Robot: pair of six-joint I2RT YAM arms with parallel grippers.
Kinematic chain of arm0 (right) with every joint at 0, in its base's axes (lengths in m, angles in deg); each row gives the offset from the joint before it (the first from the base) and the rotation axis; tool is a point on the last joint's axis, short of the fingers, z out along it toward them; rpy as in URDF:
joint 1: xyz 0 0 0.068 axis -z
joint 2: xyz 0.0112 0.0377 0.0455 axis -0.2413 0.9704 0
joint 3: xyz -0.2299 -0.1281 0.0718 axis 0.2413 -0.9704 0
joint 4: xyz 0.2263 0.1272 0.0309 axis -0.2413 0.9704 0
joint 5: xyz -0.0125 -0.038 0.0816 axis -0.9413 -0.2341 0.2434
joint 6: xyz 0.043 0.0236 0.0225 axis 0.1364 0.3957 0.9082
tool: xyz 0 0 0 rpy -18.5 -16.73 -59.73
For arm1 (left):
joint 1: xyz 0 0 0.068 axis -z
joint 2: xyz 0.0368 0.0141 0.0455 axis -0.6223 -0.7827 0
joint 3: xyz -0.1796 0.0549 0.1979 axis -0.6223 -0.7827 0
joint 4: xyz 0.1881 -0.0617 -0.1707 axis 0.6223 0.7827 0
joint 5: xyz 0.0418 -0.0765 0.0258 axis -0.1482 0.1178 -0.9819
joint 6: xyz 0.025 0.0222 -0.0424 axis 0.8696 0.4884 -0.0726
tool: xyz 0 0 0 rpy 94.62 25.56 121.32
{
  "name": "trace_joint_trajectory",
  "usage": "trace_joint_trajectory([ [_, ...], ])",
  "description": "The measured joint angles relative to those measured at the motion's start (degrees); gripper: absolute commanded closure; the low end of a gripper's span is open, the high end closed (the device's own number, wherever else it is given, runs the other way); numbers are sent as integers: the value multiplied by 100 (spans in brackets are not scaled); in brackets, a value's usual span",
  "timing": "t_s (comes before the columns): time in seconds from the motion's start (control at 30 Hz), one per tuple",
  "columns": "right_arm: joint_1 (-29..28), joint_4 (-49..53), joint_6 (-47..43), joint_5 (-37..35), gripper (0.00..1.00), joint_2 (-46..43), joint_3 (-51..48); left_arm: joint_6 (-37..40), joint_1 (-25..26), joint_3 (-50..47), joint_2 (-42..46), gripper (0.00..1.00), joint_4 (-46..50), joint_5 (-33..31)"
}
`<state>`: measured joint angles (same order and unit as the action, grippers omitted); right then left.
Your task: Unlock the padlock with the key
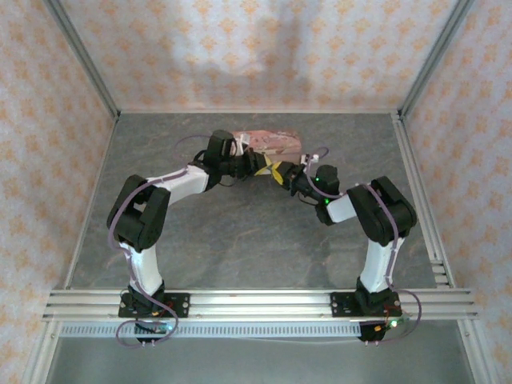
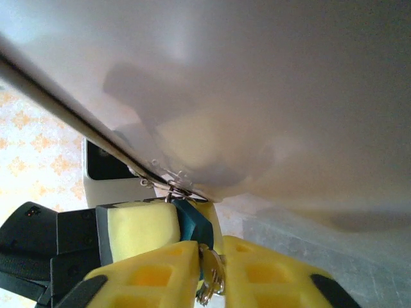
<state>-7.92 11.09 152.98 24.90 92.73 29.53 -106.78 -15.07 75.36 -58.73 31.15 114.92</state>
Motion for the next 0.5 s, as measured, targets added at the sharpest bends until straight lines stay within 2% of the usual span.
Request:
trace_joint_trajectory([
  [0.33,146,-81,-243,245,66,-188,-787,337,208,0,-11,100,595,144],
  [0.5,273,605,-852,343,62,-793,-1152,404,348,-2,-13,100,610,177],
])
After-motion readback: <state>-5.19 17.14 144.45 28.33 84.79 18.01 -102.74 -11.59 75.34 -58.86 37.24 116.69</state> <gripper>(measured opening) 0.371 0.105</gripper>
